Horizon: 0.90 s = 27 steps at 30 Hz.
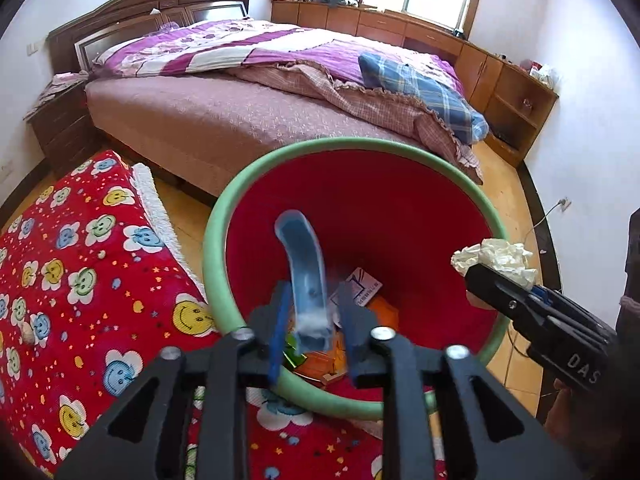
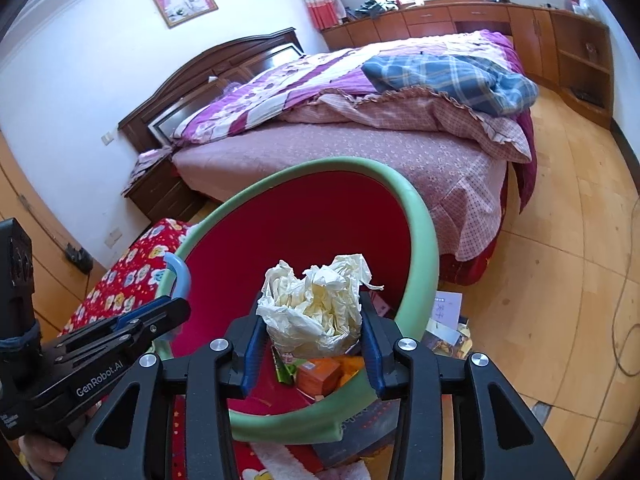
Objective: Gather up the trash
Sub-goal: 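Open the right tool to drop the tissue while the left drops the spoon into the bucket, then move both open tools away from the bucket back over the bed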
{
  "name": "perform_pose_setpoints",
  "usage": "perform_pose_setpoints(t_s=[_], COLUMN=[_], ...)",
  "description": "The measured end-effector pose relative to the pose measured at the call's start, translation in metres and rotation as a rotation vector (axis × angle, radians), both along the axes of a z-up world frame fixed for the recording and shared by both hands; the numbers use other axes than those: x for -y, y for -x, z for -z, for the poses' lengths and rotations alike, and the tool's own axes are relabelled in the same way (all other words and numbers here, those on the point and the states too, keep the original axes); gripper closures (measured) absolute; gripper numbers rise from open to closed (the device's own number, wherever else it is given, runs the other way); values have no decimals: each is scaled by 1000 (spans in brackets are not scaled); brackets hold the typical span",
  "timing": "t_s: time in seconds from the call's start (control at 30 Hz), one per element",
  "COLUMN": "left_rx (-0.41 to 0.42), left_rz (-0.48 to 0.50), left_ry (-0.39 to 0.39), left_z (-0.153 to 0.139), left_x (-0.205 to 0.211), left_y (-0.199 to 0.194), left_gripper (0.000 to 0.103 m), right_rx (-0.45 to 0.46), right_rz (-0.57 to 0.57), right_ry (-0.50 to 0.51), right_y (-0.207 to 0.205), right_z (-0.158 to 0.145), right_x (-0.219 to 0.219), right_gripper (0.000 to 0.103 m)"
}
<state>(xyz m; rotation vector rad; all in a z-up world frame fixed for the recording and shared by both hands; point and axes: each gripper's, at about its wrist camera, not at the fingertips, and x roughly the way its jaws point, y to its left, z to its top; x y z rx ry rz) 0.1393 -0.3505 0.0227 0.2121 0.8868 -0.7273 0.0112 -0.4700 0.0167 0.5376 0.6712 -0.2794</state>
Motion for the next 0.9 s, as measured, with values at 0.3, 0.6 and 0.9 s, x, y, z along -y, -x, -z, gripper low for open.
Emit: perform_pose_setpoints(t_s=[0.3,0.6,0.9], left_rx=[1,0,-2], left_rz=[-31,-85,-175], left_ry=[5,16,21], left_z=[-3,-15,-26], left_x=[-11,-37,-82], left_y=[-4,1,12], left_gripper=[64,62,62], right_rx=[14,29,66], right_rz=[-23,-38,-55], right_ry=[-3,37,60], right_y=[-3,3,14], right_z=[-2,-15,-34], right_x=[-4,-19,-42], right_gripper=[44,35,26])
